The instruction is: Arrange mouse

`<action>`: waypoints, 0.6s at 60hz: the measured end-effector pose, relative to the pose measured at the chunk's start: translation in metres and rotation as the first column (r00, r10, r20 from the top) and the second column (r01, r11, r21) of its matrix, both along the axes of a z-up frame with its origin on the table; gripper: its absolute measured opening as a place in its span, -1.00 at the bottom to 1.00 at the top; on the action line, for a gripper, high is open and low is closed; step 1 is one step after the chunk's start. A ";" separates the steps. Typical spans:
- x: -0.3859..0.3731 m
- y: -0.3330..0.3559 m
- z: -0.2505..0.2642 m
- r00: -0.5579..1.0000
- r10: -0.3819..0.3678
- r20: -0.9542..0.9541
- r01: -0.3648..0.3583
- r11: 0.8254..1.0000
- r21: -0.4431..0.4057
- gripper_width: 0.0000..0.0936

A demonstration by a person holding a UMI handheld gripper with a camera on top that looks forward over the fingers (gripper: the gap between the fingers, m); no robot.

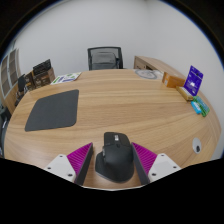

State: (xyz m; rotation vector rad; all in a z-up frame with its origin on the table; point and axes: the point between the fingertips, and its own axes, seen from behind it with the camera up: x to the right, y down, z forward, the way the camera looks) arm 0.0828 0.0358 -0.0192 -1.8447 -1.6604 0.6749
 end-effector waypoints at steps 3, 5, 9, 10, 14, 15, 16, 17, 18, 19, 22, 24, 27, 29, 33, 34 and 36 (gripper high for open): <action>-0.001 -0.001 -0.001 1.000 0.001 0.000 -0.001 1.000 -0.006 0.53; -0.002 -0.002 -0.001 1.000 0.004 0.000 -0.004 1.000 -0.008 0.46; -0.004 -0.001 -0.001 1.000 0.012 -0.010 -0.012 1.000 -0.001 0.29; -0.004 -0.001 -0.001 1.000 0.010 -0.012 -0.010 1.000 -0.002 0.25; -0.005 -0.002 -0.001 1.000 0.009 -0.014 -0.010 1.000 -0.021 0.12; -0.005 -0.002 -0.001 1.000 0.008 -0.011 -0.008 1.000 -0.026 0.14; -0.006 -0.002 0.000 1.000 0.008 -0.012 -0.008 1.000 -0.026 -0.01; -0.005 -0.001 0.000 1.000 0.005 -0.012 -0.005 0.999 -0.032 -0.04; -0.005 -0.001 -0.001 1.000 0.004 -0.005 -0.004 1.000 -0.031 -0.07; -0.005 0.000 0.000 1.000 0.004 -0.005 -0.004 1.000 -0.029 -0.10; -0.005 0.001 0.000 1.000 -0.006 -0.004 0.006 1.000 -0.028 -0.27; -0.005 0.003 0.001 1.000 -0.022 -0.009 0.021 0.999 -0.024 -0.32; -0.004 0.007 0.003 0.999 -0.042 -0.007 0.042 0.999 0.000 -0.38; -0.003 0.005 0.004 0.999 -0.054 -0.001 0.054 0.998 -0.014 -0.38; 0.000 0.009 0.018 0.997 -0.083 -0.005 0.083 0.996 -0.023 -0.39; -0.001 0.011 0.024 0.996 -0.085 -0.018 0.085 0.996 -0.010 -0.38; -0.003 0.015 0.040 0.994 -0.094 -0.047 0.095 0.996 0.004 -0.38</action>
